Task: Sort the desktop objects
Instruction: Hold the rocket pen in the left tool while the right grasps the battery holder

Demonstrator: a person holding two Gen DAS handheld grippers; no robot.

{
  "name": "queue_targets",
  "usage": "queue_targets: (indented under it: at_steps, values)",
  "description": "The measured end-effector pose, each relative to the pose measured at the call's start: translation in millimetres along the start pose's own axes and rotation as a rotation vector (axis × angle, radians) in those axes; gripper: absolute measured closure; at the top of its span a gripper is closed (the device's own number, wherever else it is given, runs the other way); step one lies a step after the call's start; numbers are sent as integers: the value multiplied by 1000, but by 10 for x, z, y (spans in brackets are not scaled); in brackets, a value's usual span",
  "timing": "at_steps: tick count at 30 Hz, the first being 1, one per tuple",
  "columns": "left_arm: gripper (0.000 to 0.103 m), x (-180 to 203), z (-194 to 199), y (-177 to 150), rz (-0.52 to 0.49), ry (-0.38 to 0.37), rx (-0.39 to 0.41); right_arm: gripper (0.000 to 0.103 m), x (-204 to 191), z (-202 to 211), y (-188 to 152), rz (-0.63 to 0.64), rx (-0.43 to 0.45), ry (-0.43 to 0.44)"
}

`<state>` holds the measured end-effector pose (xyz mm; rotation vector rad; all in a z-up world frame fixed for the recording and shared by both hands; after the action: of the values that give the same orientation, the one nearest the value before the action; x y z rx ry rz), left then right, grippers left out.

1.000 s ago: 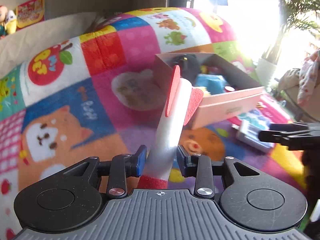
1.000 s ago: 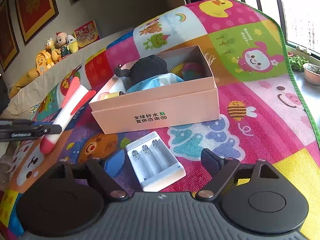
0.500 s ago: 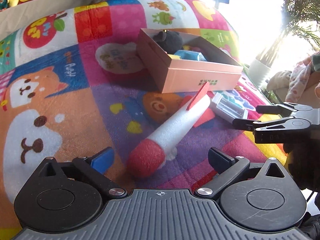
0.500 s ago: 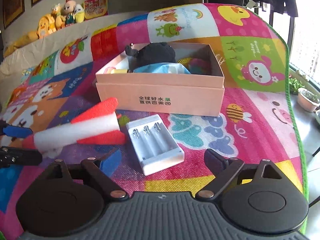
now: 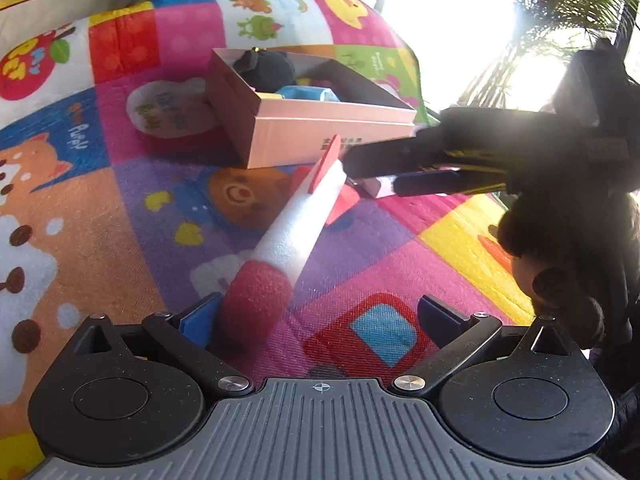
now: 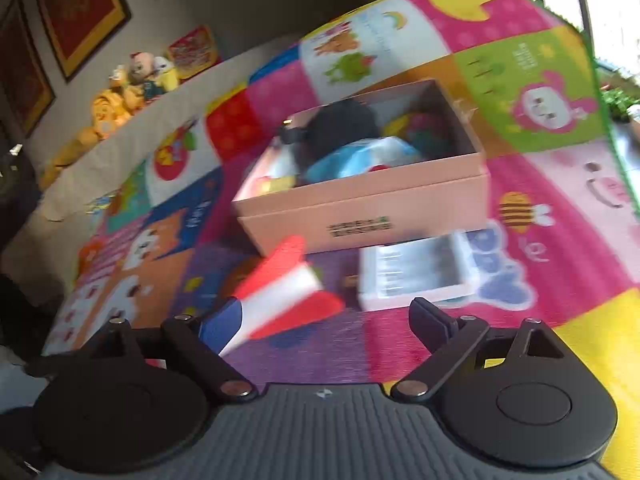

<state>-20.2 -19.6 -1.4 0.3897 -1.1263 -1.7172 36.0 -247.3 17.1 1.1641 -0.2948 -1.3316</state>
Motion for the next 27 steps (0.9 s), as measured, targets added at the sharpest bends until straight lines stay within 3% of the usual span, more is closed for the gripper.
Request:
queue_targets:
  at_steps: [5,6,7,11,13,16,22,27]
  values:
    - [0,-49,60,-26,25,18,11,12,-412,-521,17,-6,-55,130]
    - [0,-63,71,-31,29,28,12,2,-505,-608,15,8,-66,144]
    - [0,-91,91,-36,40,32,17,0,-595,-640,14,23,-49,157]
    - [0,-135,137,-53,62,13,26,0,-885,-502,24,139,-9,295]
    - [0,-103,137,-55,51,22,25,0,-914,-374,-3,167,7,312]
    - [0,-138,148,-33,73,34,47,0,-827,-127,-50,245,65,236]
    - [1,-188,69,98,53,109,93,0,-320,278,-156,324,189,-75]
    - [20,-60,-194,194,-89,145,88,0,131,359,-230,220,206,-216]
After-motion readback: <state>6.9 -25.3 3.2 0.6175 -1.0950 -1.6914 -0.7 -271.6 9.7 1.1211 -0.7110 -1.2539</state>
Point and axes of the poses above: each gripper's, at about its wrist camera, not at the fingertips, and z roughly against the way its jaws point, x to its right, y to its top, the point moved 1 cm from there along -z, roughly the way its jaws point, and after that the axes turned 10 degrees about x, right-handed, at the moved point
